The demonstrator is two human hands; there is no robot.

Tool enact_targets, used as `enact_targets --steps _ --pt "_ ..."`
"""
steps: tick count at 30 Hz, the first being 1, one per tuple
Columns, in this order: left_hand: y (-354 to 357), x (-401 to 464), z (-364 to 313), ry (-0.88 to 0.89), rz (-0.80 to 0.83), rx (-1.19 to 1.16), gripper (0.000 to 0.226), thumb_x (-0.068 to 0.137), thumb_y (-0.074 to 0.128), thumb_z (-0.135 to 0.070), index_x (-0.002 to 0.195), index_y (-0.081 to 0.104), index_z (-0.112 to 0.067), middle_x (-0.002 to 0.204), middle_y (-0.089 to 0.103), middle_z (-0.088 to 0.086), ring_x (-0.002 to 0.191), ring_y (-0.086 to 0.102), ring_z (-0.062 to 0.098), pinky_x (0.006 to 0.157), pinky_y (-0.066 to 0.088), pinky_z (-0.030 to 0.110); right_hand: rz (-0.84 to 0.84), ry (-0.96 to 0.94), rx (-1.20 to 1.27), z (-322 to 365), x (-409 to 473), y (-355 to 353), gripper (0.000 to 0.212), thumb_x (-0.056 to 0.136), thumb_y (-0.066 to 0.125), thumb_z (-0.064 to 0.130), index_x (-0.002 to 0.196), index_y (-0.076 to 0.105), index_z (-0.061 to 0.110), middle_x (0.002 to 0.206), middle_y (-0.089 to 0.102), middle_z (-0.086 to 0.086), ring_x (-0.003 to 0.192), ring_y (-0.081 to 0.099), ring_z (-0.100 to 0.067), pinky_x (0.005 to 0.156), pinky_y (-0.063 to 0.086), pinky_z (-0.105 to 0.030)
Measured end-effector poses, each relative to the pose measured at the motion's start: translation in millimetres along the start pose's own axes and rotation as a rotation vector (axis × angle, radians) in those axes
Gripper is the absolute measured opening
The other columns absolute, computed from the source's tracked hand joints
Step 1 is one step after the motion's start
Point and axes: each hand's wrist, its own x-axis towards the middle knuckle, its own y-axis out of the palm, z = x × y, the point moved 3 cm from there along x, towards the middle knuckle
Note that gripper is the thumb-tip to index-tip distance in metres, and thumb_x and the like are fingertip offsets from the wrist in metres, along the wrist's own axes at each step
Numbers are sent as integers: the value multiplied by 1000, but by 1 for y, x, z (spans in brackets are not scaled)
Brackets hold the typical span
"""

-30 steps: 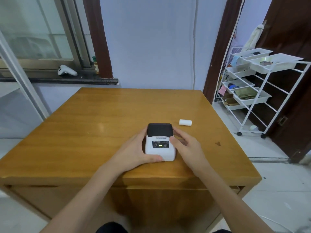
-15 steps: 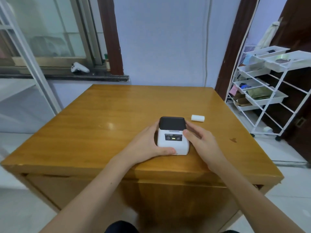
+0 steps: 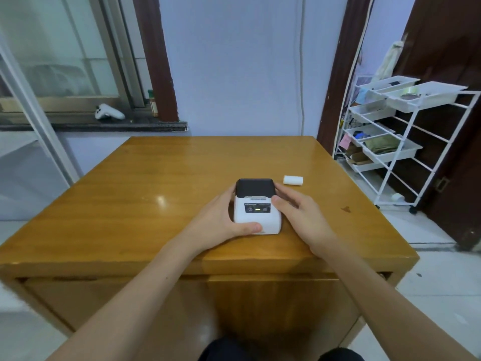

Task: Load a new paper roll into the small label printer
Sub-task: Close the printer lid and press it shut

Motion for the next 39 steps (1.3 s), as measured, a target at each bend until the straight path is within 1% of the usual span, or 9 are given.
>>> enact_targets --steps 5,11,17,21,25,29,33,35,39 --pt "2 0 1 -3 8 -22 85 69 79 -57 135 27 -52 119 46 -30 108 47 -4 78 35 9 1 7 -12 2 -1 0 46 95 56 31 141 50 27 138 58 9 118 55 -3 85 42 -11" --pt "3 1 5 -11 1 -19 92 65 78 -62 140 27 -50 124 49 -27 111 49 -3 83 39 18 1 -3 -25 3 -1 0 45 96 56 30 141 51 27 138 58 10 114 55 0 80 43 -9" --pt "1 0 2 -21 1 -18 75 68 79 -58 119 25 -66 112 43 -41 99 45 -19 78 34 7 8 -7 -7 0 0 0 45 95 56 30 140 51 27 138 58 10 118 56 0 84 44 -10" --pt "2 2 6 -12 -6 -13 89 67 79 -59 138 26 -52 125 47 -28 112 48 -2 84 37 18 6 -10 -5 -1 1 0 46 96 56 30 141 51 26 139 57 9 120 55 -2 83 43 -8" --pt "4 2 9 -16 -4 1 99 64 77 -65 145 24 -46 130 48 -25 115 48 0 88 39 22 9 -20 -3 -1 0 0 46 96 55 30 142 50 26 139 57 9 116 56 1 84 43 -9" --pt "2 0 4 -16 -1 17 92 70 79 -57 143 24 -46 119 41 -31 109 44 -3 83 35 18 19 -24 3 -1 0 0 46 96 55 30 141 50 27 136 59 12 101 56 12 79 44 -9" --pt "3 1 4 -16 3 5 93 68 79 -58 143 23 -47 124 44 -26 112 45 -2 86 36 20 27 -18 5 -1 -1 0 44 96 55 31 140 51 29 131 62 15 104 57 11 93 46 -16" --pt "3 1 4 -18 2 11 95 68 78 -59 144 24 -46 124 44 -27 112 45 -2 87 36 21 29 -14 0 -1 -1 0 45 96 54 31 140 51 29 132 62 14 106 57 10 90 45 -14" --pt "2 1 2 -3 -4 12 82 68 78 -59 127 22 -63 118 42 -37 110 44 -7 85 36 14 38 -10 -12 2 -2 1 47 95 56 32 142 49 29 127 62 16 105 58 8 88 45 -15"
